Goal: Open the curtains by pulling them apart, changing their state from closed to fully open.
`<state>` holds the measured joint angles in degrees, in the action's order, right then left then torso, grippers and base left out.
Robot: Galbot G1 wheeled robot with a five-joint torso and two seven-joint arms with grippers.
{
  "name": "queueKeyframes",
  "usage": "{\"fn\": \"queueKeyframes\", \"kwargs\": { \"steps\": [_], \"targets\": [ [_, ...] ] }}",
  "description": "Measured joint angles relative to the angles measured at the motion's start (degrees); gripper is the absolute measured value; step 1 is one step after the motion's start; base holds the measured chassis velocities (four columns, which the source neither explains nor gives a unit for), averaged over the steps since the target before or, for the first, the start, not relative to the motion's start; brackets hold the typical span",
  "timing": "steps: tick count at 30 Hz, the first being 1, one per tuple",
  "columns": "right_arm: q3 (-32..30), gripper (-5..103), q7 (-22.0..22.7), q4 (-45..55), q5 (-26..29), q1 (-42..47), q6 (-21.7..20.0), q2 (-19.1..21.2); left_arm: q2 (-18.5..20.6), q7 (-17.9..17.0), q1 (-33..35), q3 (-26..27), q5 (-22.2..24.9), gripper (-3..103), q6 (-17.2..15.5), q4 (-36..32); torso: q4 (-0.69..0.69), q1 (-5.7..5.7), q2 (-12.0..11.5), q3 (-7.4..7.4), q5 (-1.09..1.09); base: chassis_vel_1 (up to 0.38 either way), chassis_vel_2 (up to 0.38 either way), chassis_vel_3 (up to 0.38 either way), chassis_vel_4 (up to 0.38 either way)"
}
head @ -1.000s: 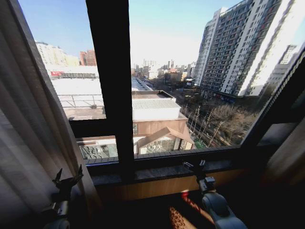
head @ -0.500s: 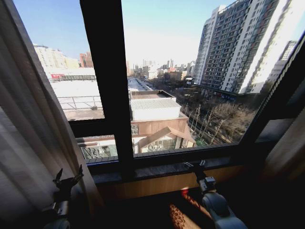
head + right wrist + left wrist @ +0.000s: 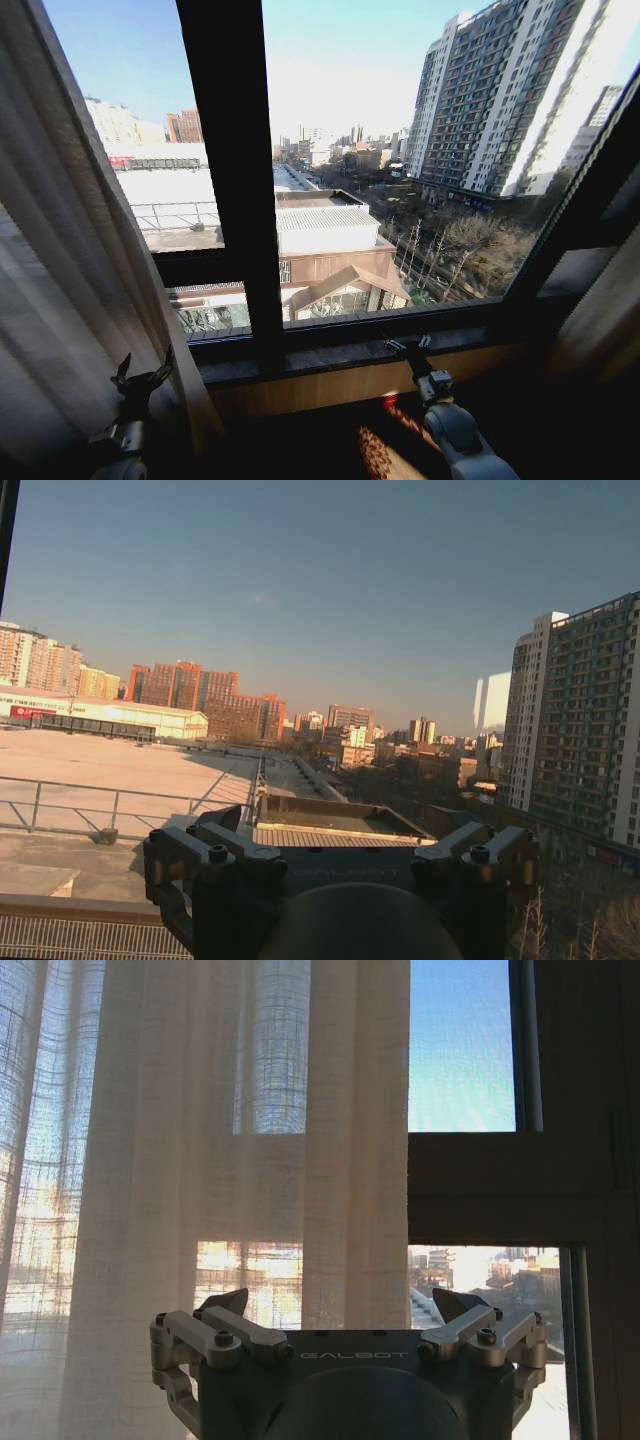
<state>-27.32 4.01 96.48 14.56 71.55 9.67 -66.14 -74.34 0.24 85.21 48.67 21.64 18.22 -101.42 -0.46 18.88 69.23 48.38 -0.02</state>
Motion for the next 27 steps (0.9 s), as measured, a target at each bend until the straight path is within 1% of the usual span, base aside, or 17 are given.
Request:
{"fn": "queueKeyframes", "kwargs": {
  "steps": [6, 27],
  "targets": [
    [0.0, 100, 0.0, 0.0, 0.0, 0.0, 0.0, 0.0, 0.0, 0.0, 0.0, 0.0, 0.0, 100, 0.0, 0.0, 0.00, 0.00, 0.0, 0.00, 0.03, 0.000, 0.000, 0.000, 0.000],
    [0.0, 100, 0.0, 0.0, 0.0, 0.0, 0.0, 0.0, 0.0, 0.0, 0.0, 0.0, 0.0, 100, 0.0, 0.0, 0.00, 0.00, 0.0, 0.00, 0.02, 0.000, 0.000, 0.000, 0.000]
  ]
}}
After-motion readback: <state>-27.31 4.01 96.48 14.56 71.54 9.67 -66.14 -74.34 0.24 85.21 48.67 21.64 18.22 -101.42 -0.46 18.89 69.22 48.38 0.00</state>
